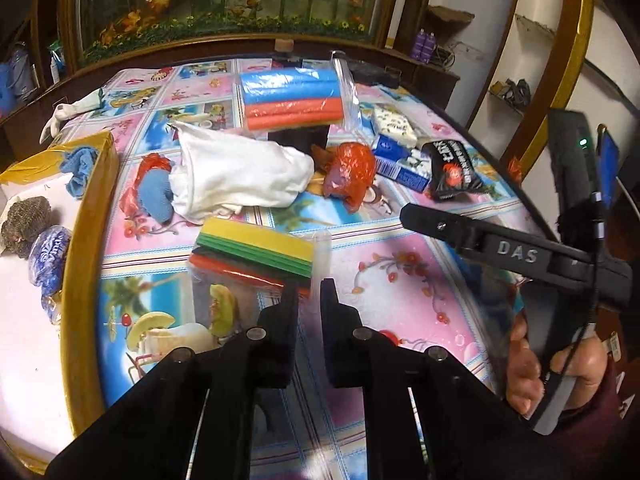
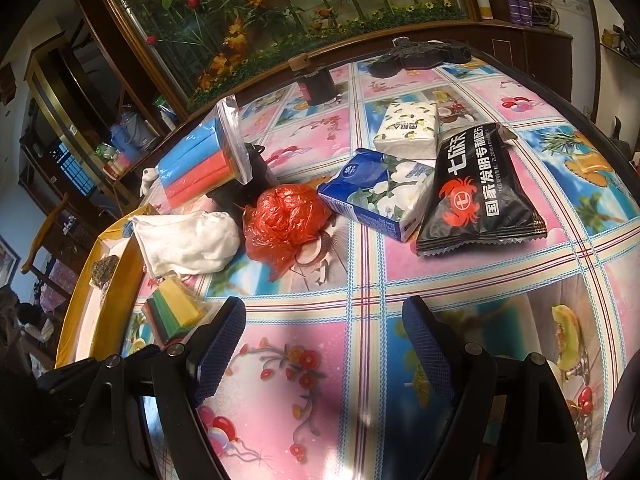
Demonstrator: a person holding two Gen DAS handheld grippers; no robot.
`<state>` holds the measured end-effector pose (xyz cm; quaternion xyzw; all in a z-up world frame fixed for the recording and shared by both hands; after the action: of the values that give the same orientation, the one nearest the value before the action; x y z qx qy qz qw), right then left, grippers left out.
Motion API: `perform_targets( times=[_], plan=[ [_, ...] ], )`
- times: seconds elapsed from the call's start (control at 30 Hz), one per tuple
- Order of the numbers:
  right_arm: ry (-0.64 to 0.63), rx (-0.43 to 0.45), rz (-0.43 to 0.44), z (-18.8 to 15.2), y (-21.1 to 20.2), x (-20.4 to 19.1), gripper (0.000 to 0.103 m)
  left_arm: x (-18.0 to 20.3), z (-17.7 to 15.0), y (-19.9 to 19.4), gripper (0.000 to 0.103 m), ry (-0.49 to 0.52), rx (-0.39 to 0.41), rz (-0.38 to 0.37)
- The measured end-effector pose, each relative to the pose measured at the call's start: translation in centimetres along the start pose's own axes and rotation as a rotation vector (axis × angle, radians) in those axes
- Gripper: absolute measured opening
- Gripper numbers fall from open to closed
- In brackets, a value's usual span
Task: Organize soft objects
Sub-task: 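Lower the left tool onto the striped yellow-green-red sponge pack and close it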
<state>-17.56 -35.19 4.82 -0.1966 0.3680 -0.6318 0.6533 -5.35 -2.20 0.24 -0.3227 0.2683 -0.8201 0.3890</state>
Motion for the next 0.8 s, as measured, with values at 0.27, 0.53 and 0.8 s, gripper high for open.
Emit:
perform_targets(
  times=[0.27,0.53,0.8],
  plan=[
    [0.001,-0.012,-0.019,0.0,0.2,-0.1,0.081,-1.5,-0.8,-1.6,0.008,-0.057,0.033,-0.018],
    [0.004,-0.01,-0.027,-0.1,0.1,0.0,0.081,-3.6,-1.3,-1.9,0.012,-0.138,0.032,-0.02],
    [0.007,0.028,-0.01,-0.1,-0.7,0.3,0.081,-3.9,0.4,-0.2,0.055,-0.1,0.021,0.086]
  ],
)
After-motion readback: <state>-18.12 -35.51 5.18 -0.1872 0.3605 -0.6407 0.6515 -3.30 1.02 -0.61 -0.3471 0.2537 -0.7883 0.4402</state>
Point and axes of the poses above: each gripper's, at about its wrist camera, not at the fingertips, and y roughly the way its jaws point, x to its right, z to its top, the point moved 5 cm from there along y, roughly the way its jaws point, and after that the axes turned 14 degrees about -z, right-handed, at the moved point
